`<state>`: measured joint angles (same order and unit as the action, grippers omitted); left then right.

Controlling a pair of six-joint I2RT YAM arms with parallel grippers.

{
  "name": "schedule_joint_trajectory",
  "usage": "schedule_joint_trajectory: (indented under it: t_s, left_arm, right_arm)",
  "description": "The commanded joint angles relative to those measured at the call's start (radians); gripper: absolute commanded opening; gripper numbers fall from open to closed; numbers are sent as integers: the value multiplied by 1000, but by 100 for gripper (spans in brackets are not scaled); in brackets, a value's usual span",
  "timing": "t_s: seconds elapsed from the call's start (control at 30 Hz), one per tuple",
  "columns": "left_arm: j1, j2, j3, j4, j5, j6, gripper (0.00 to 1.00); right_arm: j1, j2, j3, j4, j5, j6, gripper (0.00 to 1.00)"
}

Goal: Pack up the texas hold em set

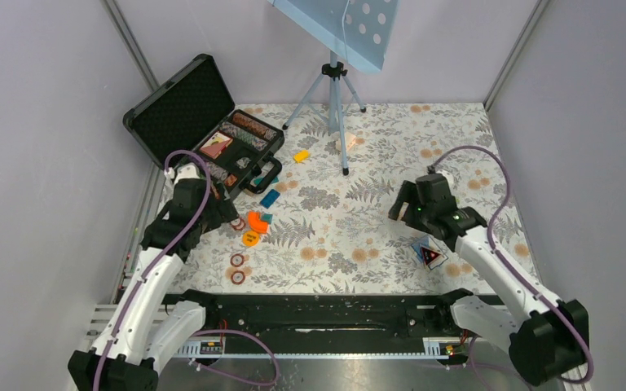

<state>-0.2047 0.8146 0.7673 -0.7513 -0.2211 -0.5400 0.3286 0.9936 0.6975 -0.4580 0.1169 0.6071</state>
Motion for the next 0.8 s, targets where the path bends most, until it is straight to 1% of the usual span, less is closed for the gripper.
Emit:
schedule_joint_trajectory:
  t_s: [0.0, 0.17, 0.33, 0.4, 0.47, 0.57, 0.7, 0.77]
  left_arm:
    - [2, -22, 93, 24, -30, 75, 94]
    - [7, -77, 81, 42, -71, 144, 94]
    - [8, -156, 38, 82, -148, 162, 94]
    - [8, -190, 12, 88, -169, 152, 95]
    - [8, -212, 6, 92, -184, 149, 95]
    - [8, -215, -1, 103, -181, 147, 95]
    - [8, -208, 3, 104, -173, 147, 95]
    - [8, -215, 0, 107, -175, 147, 95]
  right_arm:
    - [139, 107, 133, 48, 56, 72, 84]
    - [303, 324, 315, 85, 106, 138, 80]
    - [414, 560, 563, 107, 120, 172, 80]
    - [445, 659, 668, 133, 102, 174, 78]
    - [476, 756, 811, 151, 87, 155, 77]
    - [510, 904, 991, 172, 61, 146, 77]
    - [535, 1089, 1188, 242, 22, 202, 74]
    - [538, 1180, 1278, 283, -12, 250, 69]
